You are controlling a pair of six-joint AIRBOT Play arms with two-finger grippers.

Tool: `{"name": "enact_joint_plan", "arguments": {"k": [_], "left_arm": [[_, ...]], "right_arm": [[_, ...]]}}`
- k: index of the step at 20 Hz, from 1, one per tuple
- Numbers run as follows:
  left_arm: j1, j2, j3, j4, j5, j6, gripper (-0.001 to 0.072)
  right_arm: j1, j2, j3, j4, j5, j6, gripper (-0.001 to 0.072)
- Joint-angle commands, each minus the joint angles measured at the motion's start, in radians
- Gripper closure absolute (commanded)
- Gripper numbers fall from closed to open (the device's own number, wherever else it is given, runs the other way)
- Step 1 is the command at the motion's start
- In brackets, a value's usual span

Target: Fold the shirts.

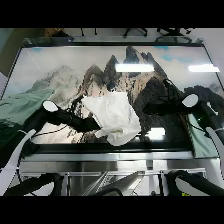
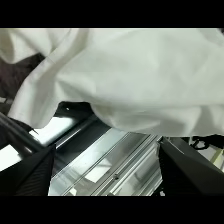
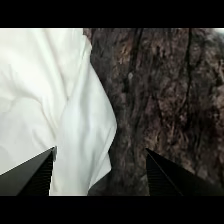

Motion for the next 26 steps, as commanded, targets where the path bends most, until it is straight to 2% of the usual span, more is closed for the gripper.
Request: {"name": "enact_joint_plan", "arguments": {"k": [1, 3, 5, 12, 13, 14, 15, 16, 17, 18, 19, 20, 23, 26], "left_arm": [[-0.062, 0.005, -0.161, -0.049, 0.179, 0.046, 0.0008], [-0.105, 0.005, -0.181, -0.055, 0.291, 0.043, 0.0008], [-0.132, 0.005, -0.180, -0.090, 0.358, 0.042, 0.0008], [-0.147, -0.052, -0.180, -0.103, 0.393, 0.057, 0.0013], [-0.147, -0.066, -0.180, -0.104, 0.393, 0.057, 0.0169], [-0.147, -0.075, -0.180, -0.104, 0.394, 0.058, 0.0375], [-0.147, -0.080, -0.180, -0.104, 0.394, 0.058, 0.0538], [-0.146, -0.079, -0.175, -0.101, 0.394, 0.058, 0.0602], [-0.146, -0.079, -0.164, -0.101, 0.386, 0.058, 0.0600], [-0.146, -0.079, -0.146, -0.100, 0.373, 0.060, 0.0608], [-0.146, -0.079, -0.124, -0.098, 0.353, 0.071, 0.0694], [-0.146, -0.079, -0.095, -0.090, 0.327, 0.079, 0.0694], [-0.108, -0.042, 0.031, -0.039, 0.225, 0.069, 0.0697], [-0.016, 0.095, 0.188, 0.093, 0.120, -0.020, 0.0697]], "right_arm": [[0.000, -0.141, 0.003, 0.183, -0.136, -0.229, 0.0092], [0.001, -0.237, 0.036, 0.329, -0.140, -0.358, 0.0093], [0.011, -0.329, 0.081, 0.402, -0.137, -0.410, 0.0093], [0.085, -0.515, 0.206, 0.409, -0.101, -0.410, 0.0105], [0.100, -0.520, 0.211, 0.409, -0.101, -0.420, 0.0205], [0.113, -0.521, 0.213, 0.425, -0.104, -0.461, 0.0291], [0.122, -0.521, 0.213, 0.457, -0.105, -0.497, 0.0291], [0.127, -0.522, 0.212, 0.497, -0.103, -0.523, 0.0310], [0.130, -0.522, 0.213, 0.524, -0.103, -0.544, 0.0489], [0.134, -0.522, 0.213, 0.548, -0.103, -0.567, 0.0635], [0.134, -0.521, 0.213, 0.569, -0.092, -0.567, 0.0639], [0.132, -0.514, 0.219, 0.573, -0.073, -0.571, 0.0694], [0.095, -0.454, 0.282, 0.569, 0.005, -0.589, 0.0694], [0.015, -0.319, 0.399, 0.570, 0.061, -0.555, 0.0694]]}}
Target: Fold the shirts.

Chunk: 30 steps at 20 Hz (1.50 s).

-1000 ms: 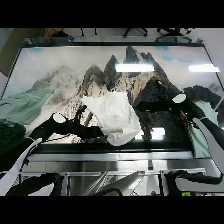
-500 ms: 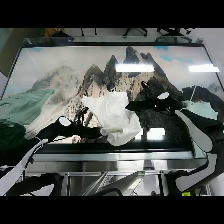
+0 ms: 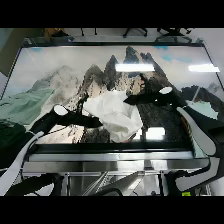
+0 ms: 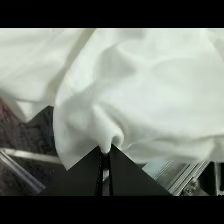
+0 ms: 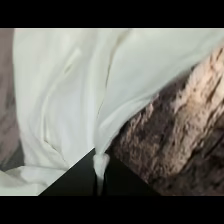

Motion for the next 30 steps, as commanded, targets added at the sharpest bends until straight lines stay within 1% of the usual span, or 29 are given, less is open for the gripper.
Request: {"name": "enact_joint_plan", "arguments": {"k": [1, 4, 8, 11, 14, 17, 20, 22, 24, 25, 26, 27, 28, 29, 30], "left_arm": [[0.093, 0.145, 0.183, 0.132, -0.139, -0.089, 0.0698], [0.186, 0.327, 0.370, 0.138, -0.178, -0.119, 0.0698], [0.309, 0.539, 0.571, 0.184, -0.179, -0.131, 0.0698], [0.407, 0.649, 0.628, 0.182, -0.193, -0.134, 0.0697], [0.470, 0.719, 0.570, 0.182, -0.209, -0.134, 0.0697], [0.485, 0.733, 0.399, 0.183, -0.206, -0.133, 0.0697], [0.472, 0.664, 0.186, 0.182, -0.198, -0.095, 0.0696], [0.439, 0.569, 0.055, 0.183, -0.144, -0.053, 0.0694], [0.401, 0.446, -0.041, 0.183, -0.043, -0.027, 0.0692], [0.391, 0.384, -0.069, 0.182, 0.003, -0.028, 0.0690], [0.387, 0.317, -0.081, 0.183, 0.035, -0.028, 0.0690], [0.391, 0.252, -0.073, 0.183, 0.037, -0.027, 0.0689], [0.403, 0.197, -0.054, 0.183, 0.023, -0.027, 0.0666], [0.420, 0.151, -0.026, 0.183, -0.004, -0.020, 0.0319], [0.444, 0.108, 0.012, 0.182, -0.047, -0.023, 0.0019]], "right_arm": [[-0.080, 0.145, 0.128, 0.016, 0.089, 0.031, 0.0694], [-0.115, 0.321, 0.229, 0.015, 0.101, 0.038, 0.0694], [-0.114, 0.551, 0.314, -0.017, 0.026, 0.031, 0.0693], [-0.114, 0.665, 0.320, -0.034, 0.024, 0.031, 0.0693], [-0.114, 0.682, 0.318, -0.061, 0.077, 0.032, 0.0692], [-0.111, 0.579, 0.275, -0.061, 0.183, 0.084, 0.0692], [-0.097, 0.423, 0.152, -0.061, 0.205, 0.088, 0.0692], [-0.063, 0.288, 0.059, -0.060, 0.193, 0.087, 0.0690], [-0.021, 0.141, -0.001, -0.060, 0.171, 0.087, 0.0683], [-0.006, 0.066, -0.004, -0.060, 0.172, 0.087, 0.0590], [-0.003, 0.011, -0.004, -0.047, 0.171, 0.087, 0.0449], [-0.004, -0.029, -0.003, -0.029, 0.170, 0.087, 0.0437], [-0.012, -0.046, -0.003, -0.026, 0.164, 0.087, 0.0436], [-0.029, -0.046, -0.003, -0.031, 0.160, 0.087, 0.0436], [-0.055, -0.033, -0.003, -0.031, 0.169, 0.087, 0.0397]]}}
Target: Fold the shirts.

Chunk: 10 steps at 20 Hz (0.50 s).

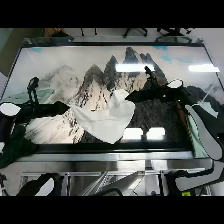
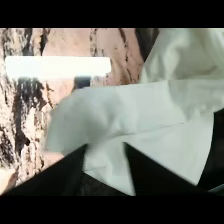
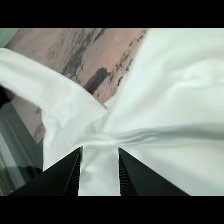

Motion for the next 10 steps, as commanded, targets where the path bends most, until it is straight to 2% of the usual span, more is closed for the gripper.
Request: {"name": "enact_joint_plan", "arguments": {"k": [1, 2, 4, 6, 8, 10], "left_arm": [[0.050, -0.172, 0.070, -0.002, -0.087, 0.013, 0.0017], [0.074, -0.199, 0.106, -0.002, -0.151, 0.013, 0.0017], [0.104, -0.223, 0.137, -0.003, -0.257, 0.013, 0.0017], [0.106, -0.211, 0.085, -0.003, -0.309, 0.013, 0.0017], [0.079, -0.169, -0.034, -0.005, -0.289, 0.013, 0.0017], [0.019, -0.127, -0.166, -0.013, -0.210, 0.013, 0.0017]], "right_arm": [[-0.062, -0.027, -0.012, 0.008, 0.026, 0.000, 0.0263], [-0.106, 0.003, -0.013, 0.006, 0.058, 0.002, 0.0190], [-0.185, 0.061, -0.015, -0.031, 0.127, 0.058, 0.0190], [-0.219, 0.108, -0.051, -0.090, 0.168, 0.099, 0.0190], [-0.214, 0.142, -0.132, -0.118, 0.174, 0.114, 0.0190], [-0.184, 0.158, -0.233, -0.118, 0.169, 0.113, 0.0190]]}}
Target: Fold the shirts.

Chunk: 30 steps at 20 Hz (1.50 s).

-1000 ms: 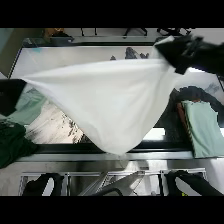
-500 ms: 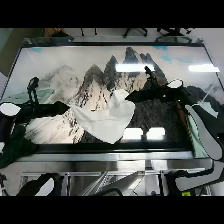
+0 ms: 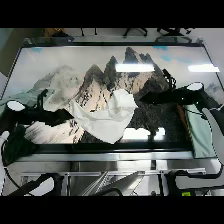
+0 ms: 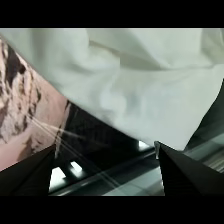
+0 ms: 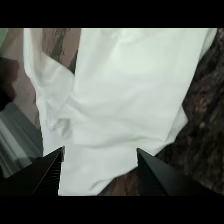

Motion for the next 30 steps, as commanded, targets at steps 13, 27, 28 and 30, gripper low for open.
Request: {"name": "enact_joint_plan", "arguments": {"k": [13, 27, 28, 30], "left_arm": [[-0.478, -0.034, -0.230, -0.137, 0.547, 0.001, 0.0018], [-0.392, 0.067, -0.006, -0.039, 0.243, 0.031, 0.0696], [-0.381, 0.122, 0.041, -0.019, 0.199, 0.010, 0.0697], [-0.374, 0.241, 0.184, -0.027, 0.144, -0.014, 0.0697]], "right_arm": [[0.370, -0.004, -0.315, 0.001, -0.307, 0.025, 0.0332], [0.323, 0.077, -0.149, 0.176, -0.212, -0.103, 0.0692], [0.311, 0.123, -0.080, 0.176, -0.189, -0.093, 0.0692], [0.307, 0.211, 0.080, 0.175, -0.168, -0.090, 0.0692]]}}
